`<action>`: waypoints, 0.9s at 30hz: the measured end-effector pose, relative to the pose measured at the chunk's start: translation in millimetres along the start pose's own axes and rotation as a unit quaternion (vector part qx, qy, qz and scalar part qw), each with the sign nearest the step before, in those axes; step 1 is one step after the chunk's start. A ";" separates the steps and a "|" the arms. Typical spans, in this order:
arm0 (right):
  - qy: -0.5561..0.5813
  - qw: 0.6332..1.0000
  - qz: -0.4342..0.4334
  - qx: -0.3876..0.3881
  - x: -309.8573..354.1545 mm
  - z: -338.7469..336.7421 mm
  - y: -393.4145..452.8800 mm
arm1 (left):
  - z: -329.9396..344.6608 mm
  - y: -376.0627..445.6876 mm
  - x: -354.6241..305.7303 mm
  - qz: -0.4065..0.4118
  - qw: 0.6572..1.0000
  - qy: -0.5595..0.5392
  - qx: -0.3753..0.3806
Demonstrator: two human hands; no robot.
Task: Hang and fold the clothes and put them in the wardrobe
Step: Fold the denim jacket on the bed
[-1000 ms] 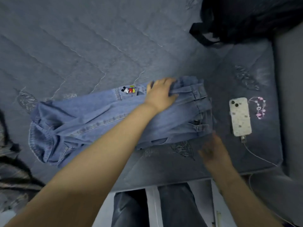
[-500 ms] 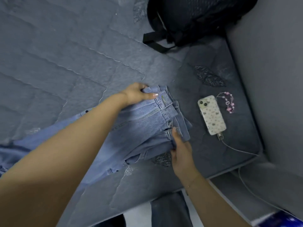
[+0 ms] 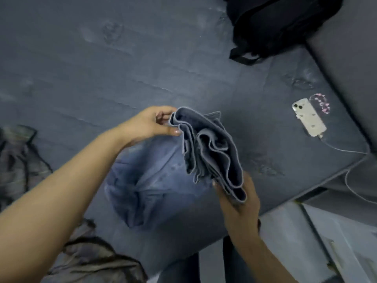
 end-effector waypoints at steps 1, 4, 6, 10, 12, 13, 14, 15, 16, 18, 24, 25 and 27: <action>-0.011 0.999 -0.021 0.028 2.8 19.2 -14.4 | -12.5 -17.5 18.3 -0.008 1.000 -0.006 0.001; -0.069 0.988 -0.051 0.131 -3.5 77.4 -64.3 | -44.3 -52.9 83.2 -0.071 0.994 -0.081 0.019; -0.172 0.961 -0.097 0.196 -17.2 113.3 -96.8 | -58.1 -64.2 125.8 -0.116 0.986 -0.123 0.012; -0.365 0.848 -0.082 0.375 -67.7 166.8 -130.2 | -69.6 -69.6 195.8 -0.192 0.970 -0.141 -0.050; -0.383 0.815 -0.057 0.431 -96.1 176.5 -139.7 | -68.1 -66.6 214.8 -0.198 0.964 -0.162 -0.077; -0.387 0.809 -0.059 0.438 -105.0 178.3 -142.5 | -65.4 -64.2 219.5 -0.185 0.962 -0.176 -0.093; -0.389 0.808 -0.068 0.437 -110.0 178.5 -144.4 | -62.8 -61.5 221.6 -0.170 0.963 -0.168 -0.126; -0.392 0.808 -0.085 0.432 -113.6 177.4 -146.2 | -61.5 -57.4 223.4 -0.156 0.964 -0.135 -0.168; -0.396 0.806 -0.111 0.426 -116.6 174.9 -146.9 | -60.7 -52.0 226.1 -0.147 0.963 -0.075 -0.214; -0.403 0.795 -0.175 0.419 -123.0 166.2 -145.8 | -59.5 -42.5 231.1 -0.155 0.936 0.117 -0.292; -0.451 0.720 -0.304 0.431 -144.2 158.4 -124.8 | -66.6 -29.3 244.8 -0.300 0.914 0.199 -0.187; -0.444 0.717 -0.318 0.433 -147.7 160.1 -119.8 | -69.1 -27.3 244.8 -0.306 0.923 0.163 -0.167; -0.403 0.731 -0.351 0.425 -155.0 159.3 -110.7 | -68.7 -27.1 246.8 -0.309 0.934 0.098 -0.153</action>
Point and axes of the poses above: each hand's wrist, its own y-axis towards the middle knuckle, its own z-axis out of the palm, x = y × z, the point moved 2 cm from there along y, towards the middle knuckle, and after that the axes turned 15 degrees about -z, right-handed, at the moved point
